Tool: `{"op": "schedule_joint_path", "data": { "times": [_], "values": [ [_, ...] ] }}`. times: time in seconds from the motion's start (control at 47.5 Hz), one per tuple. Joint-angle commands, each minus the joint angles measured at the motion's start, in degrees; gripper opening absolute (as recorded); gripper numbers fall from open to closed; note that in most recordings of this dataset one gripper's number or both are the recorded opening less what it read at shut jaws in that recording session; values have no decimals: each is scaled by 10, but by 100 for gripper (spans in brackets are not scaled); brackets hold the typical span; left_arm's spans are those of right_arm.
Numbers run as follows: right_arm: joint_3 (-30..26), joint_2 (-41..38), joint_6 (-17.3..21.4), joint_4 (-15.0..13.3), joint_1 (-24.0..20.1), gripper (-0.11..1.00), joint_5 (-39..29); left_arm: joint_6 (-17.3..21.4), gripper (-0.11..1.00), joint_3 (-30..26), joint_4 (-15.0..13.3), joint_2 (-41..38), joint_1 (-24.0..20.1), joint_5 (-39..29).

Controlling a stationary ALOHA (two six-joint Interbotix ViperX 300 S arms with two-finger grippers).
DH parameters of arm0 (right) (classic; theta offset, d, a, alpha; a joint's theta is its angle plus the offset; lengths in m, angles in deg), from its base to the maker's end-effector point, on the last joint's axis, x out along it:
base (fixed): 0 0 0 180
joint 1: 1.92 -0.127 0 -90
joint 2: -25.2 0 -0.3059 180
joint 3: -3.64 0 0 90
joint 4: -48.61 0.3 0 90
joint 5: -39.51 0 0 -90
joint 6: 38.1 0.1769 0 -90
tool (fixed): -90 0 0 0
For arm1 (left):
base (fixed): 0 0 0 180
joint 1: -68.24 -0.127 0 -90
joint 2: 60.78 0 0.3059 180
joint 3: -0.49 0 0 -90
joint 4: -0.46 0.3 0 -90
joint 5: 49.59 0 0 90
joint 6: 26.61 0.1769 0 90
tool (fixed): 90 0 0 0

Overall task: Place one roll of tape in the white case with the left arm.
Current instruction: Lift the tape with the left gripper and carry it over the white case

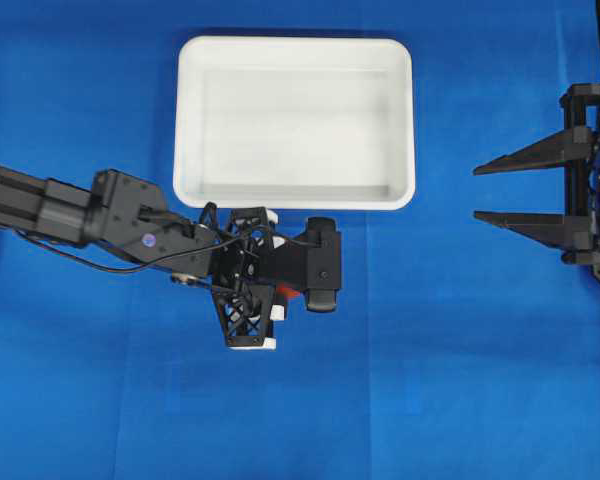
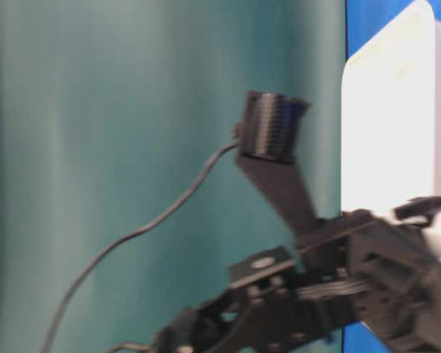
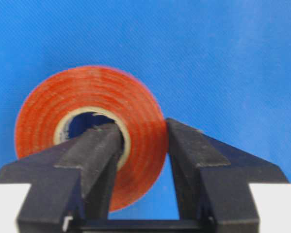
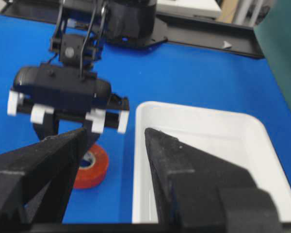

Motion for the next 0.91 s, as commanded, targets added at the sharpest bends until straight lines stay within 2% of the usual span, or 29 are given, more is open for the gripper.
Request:
{"op": "schedule_joint_path", "data": {
  "times": [0.0, 0.126, 0.253, 0.337, 0.59, 0.737, 0.885],
  "values": [
    [-11, -7, 1, 0, 1, -5, 2, 2, 26, -22, 9, 59, -1, -13],
    [-11, -11, 2, 1, 1, -5, 4, 3, 26, -27, 32, 95, -17, -33],
    [-11, -10, 3, 0, 1, -5, 4, 8, 26, -21, 42, 107, -64, -41],
    [-11, -10, 3, 2, 1, -5, 2, 25, 26, -16, 42, 107, -104, -35],
    [-10, -11, 5, 3, 1, -5, 2, 69, 26, 11, 39, 81, -187, 49],
    [-10, -11, 5, 2, 1, -5, 1, 71, 26, 22, 35, 40, -209, 73],
    [-10, -10, 5, 3, 1, -5, -1, 69, 26, 18, 33, 10, -208, 76]
  ]
}}
